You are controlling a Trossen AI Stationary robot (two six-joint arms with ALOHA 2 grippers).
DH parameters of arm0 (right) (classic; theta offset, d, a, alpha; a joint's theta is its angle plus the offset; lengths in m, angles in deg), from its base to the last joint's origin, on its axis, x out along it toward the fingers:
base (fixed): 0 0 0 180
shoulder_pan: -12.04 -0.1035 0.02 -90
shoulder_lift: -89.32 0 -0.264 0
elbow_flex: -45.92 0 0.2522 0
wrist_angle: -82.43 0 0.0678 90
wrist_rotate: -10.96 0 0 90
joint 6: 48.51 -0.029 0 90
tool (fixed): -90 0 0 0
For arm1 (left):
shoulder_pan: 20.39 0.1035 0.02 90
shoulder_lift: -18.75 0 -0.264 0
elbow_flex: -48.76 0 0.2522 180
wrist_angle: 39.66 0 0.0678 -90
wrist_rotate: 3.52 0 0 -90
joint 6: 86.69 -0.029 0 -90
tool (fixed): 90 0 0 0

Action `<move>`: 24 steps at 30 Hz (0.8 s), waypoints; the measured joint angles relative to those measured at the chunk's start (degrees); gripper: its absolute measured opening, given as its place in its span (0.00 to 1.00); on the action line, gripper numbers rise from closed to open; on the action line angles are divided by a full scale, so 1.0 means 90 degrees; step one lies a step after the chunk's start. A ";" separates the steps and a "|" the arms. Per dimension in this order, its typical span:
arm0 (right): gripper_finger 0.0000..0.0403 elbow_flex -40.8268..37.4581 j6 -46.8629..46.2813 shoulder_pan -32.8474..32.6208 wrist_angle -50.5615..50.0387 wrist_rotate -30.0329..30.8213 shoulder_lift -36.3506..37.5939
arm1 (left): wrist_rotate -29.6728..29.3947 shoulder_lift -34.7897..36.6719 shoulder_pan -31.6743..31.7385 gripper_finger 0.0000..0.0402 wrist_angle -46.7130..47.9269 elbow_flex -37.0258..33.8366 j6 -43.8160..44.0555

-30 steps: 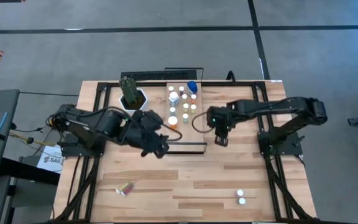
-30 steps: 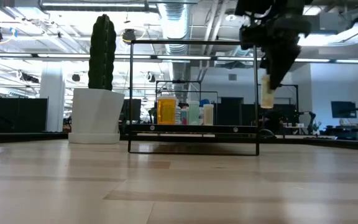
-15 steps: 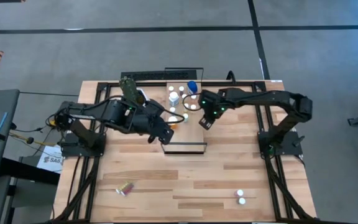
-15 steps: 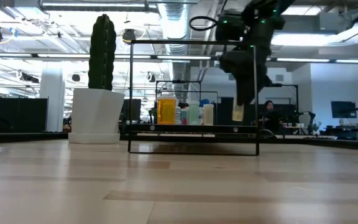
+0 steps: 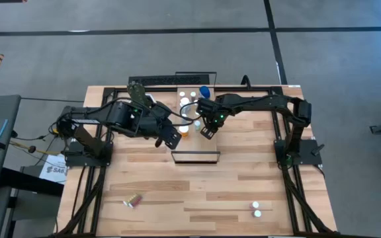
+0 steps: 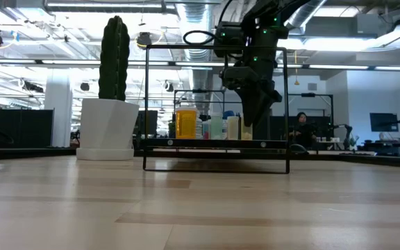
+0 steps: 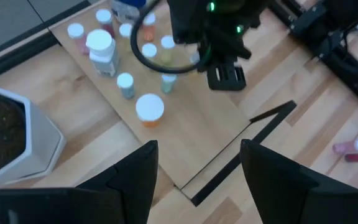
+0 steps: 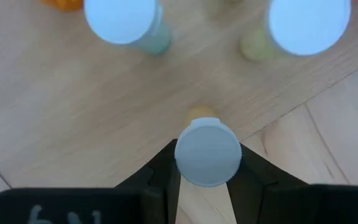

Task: Pick and place medicine bottles onto shelf by color
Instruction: Put the yellow pill bottle on the shelf

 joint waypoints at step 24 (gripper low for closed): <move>0.49 0.0018 -0.0172 -0.0087 0.0492 0.0003 -0.0022 | -0.0033 0.0251 0.0061 0.53 0.0647 0.0000 -0.0285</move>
